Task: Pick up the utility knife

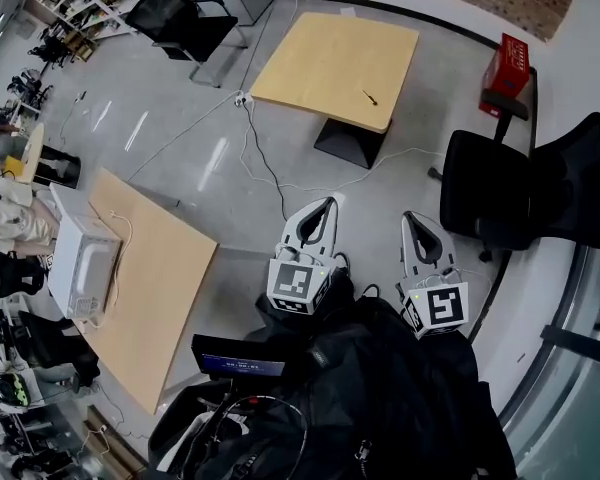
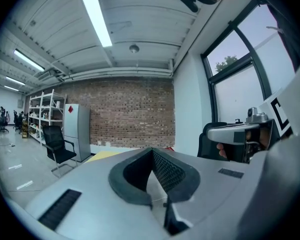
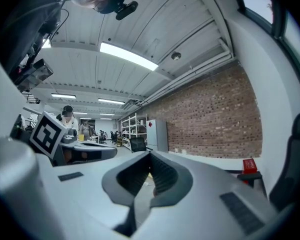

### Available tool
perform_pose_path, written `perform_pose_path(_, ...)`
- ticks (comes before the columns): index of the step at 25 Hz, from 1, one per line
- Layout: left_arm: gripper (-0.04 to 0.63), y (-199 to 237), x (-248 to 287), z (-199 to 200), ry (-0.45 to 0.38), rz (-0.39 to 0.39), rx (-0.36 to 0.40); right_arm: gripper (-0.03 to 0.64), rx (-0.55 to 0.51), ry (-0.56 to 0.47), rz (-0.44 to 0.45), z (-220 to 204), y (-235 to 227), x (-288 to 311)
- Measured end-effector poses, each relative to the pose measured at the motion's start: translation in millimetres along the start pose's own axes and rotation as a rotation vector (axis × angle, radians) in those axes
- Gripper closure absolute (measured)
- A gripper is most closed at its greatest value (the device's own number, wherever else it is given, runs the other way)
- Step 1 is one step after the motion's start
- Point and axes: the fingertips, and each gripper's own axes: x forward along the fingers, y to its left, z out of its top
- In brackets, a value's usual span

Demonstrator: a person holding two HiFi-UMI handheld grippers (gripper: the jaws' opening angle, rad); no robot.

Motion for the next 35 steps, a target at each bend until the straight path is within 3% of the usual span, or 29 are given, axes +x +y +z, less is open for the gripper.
perform_pose_path(7,0.595,22.5,27.5,0.8,-0.018,-0.011,-0.006,0.612,-0.011,0.007,0.004,-2.4,-10.4,35.1)
perform_pose_path(17,0.595,90.0,117.0,12.2,-0.029,-0.038,-0.007,0.612,-0.036,-0.017,-0.016,17.0,-46.4,136.2)
perform_pose_path(35,0.595,212.2,242.5,-15.4,0.090,-0.081,-0.081,0.612,0.011,0.091,0.023,-6.8,-73.1,317.0)
